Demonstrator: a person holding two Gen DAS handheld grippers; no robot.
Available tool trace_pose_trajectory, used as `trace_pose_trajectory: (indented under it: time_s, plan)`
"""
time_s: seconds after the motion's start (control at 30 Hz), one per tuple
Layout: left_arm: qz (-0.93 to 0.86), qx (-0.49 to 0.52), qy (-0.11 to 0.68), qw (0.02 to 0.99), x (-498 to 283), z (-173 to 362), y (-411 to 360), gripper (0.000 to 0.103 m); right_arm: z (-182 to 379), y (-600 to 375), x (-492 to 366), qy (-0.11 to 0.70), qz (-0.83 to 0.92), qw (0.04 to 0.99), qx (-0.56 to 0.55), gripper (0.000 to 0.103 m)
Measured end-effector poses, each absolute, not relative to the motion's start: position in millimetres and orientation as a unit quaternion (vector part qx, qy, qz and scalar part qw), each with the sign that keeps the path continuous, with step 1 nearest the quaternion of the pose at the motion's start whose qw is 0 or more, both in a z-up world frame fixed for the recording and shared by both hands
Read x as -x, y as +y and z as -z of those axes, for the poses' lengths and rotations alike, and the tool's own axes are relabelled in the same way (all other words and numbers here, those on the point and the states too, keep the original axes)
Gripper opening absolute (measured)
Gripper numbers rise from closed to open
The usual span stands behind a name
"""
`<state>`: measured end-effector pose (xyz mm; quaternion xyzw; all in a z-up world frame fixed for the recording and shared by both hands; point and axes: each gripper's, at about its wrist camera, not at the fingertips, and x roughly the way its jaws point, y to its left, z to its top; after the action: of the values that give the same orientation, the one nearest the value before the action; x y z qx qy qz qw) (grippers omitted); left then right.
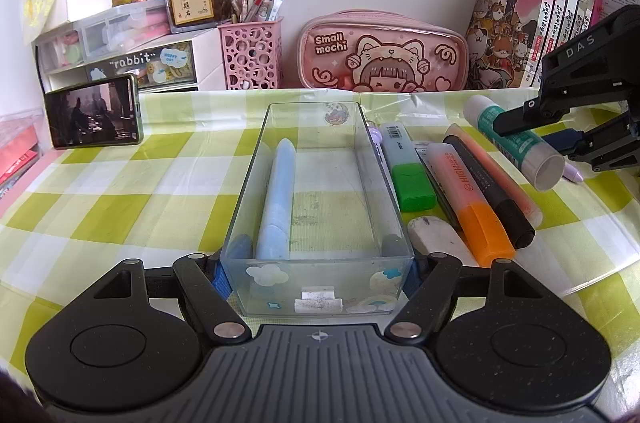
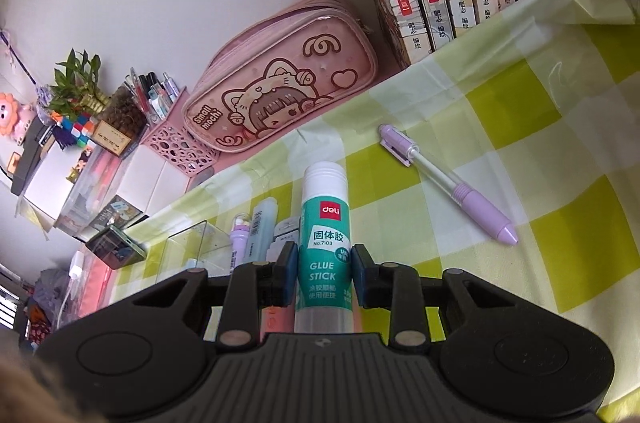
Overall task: Organize stationery
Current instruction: 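Carry the glue stick into the clear box and open the right tool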
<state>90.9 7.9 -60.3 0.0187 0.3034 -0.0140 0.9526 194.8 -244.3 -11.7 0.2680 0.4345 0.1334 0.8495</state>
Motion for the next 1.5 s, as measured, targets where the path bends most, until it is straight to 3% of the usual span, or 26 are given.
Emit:
trace_pose_trajectory:
  time_s: [0.37, 1.5]
  plan:
    - [0.013, -0.020, 0.303, 0.953, -89, 60, 7, 0.073, -12, -200, -182, 0.424, -0.205, 0.842, -0.262, 0.043]
    - [0.013, -0.021, 0.302, 0.953, -88, 60, 6, 0.073, 1, -95, -196, 0.501, -0.258, 0.815, -0.137, 0.044]
